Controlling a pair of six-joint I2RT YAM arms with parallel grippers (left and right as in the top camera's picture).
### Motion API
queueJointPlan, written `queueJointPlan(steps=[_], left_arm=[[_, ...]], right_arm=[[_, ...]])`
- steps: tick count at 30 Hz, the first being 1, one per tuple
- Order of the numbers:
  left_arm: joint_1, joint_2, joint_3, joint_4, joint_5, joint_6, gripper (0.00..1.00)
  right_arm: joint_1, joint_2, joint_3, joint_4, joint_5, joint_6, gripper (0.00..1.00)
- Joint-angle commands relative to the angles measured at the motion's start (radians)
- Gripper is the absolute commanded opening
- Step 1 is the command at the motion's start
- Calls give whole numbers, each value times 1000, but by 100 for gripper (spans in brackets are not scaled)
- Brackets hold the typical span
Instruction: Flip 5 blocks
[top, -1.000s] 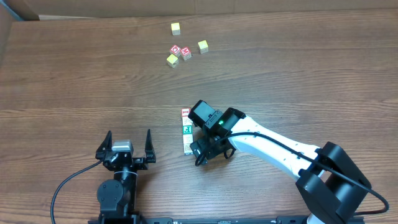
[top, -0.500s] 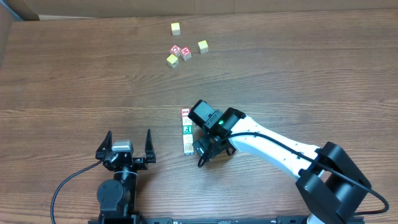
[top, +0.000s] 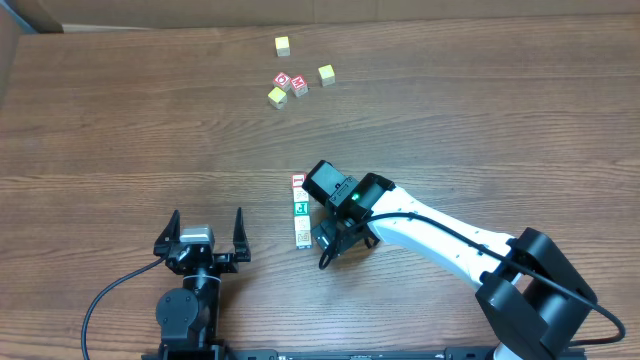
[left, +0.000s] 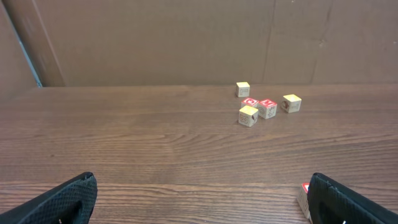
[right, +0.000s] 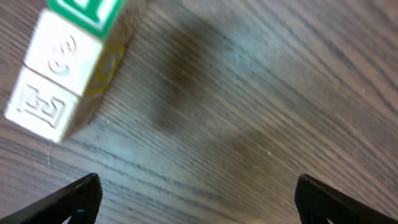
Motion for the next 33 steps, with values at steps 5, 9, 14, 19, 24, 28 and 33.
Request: queueJointPlan(steps=[5,9,14,19,24,28,33], left_arm=[[8,-11,-4,2,16,26,100],[8,-11,-4,2,16,26,100],[8,-11,-4,2,16,26,100],[8,-11,-4,2,16,26,100],[8,-11,-4,2,16,26,100],[8,-11,-4,2,16,26,100],[8,-11,-4,2,16,26,100]], right_arm=[[-5,-32,21,85,8,-12,100],[-5,-32,21,127,8,-12,100],[-5,-32,21,213,7,-12,100],[-5,-32,21,282,6,-24,100],[-5,-32,19,304,2,-27,100],[-5,-49,18,333,-2,-52,100],[-6,-122,18,372,-1,-132,100]])
